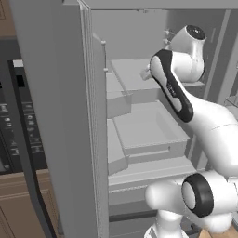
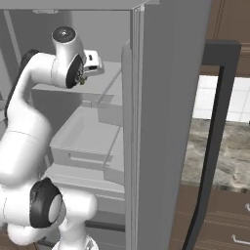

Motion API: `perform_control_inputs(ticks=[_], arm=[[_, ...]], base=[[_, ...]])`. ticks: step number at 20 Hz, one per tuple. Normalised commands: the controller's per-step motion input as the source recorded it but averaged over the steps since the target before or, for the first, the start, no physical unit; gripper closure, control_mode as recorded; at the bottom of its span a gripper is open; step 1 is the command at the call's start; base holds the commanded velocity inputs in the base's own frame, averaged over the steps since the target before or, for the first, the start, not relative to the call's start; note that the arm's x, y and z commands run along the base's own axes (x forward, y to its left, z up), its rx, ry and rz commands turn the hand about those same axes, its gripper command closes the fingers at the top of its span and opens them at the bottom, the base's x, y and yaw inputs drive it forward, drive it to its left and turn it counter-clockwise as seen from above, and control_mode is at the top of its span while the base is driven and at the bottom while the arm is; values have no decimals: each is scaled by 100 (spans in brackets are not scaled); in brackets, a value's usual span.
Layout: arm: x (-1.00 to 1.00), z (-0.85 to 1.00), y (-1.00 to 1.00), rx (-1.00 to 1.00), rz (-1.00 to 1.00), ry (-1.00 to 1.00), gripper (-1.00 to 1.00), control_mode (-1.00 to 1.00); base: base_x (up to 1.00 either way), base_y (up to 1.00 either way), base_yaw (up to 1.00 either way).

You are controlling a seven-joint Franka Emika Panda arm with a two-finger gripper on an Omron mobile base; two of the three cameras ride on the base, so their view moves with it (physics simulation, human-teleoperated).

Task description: There is a bowl on the dining counter. Grab a lemon wedge from the fridge and place it in the bowl. Then get the liquor bottle and glass cup from the cabinet and place them next to the bowl.

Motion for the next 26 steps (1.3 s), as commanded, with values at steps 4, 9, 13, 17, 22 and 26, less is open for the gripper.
perform_control_inputs(ticks=[4, 9, 13, 17, 22, 26], arm=[[-100, 31, 0, 0, 0, -9, 100, -100], [-100, 42, 0, 0, 0, -2, 100, -100], [-100, 46, 0, 0, 0, -1, 100, -100], [-100, 33, 0, 0, 0, 0, 100, -100], [-94, 14, 0, 0, 0, 0, 100, -100], [-64, 12, 0, 0, 0, 0, 100, -100]], base=[[0, 0, 0], [0, 0, 0], [0, 0, 0], [0, 0, 0], [0, 0, 0], [0, 0, 0]])
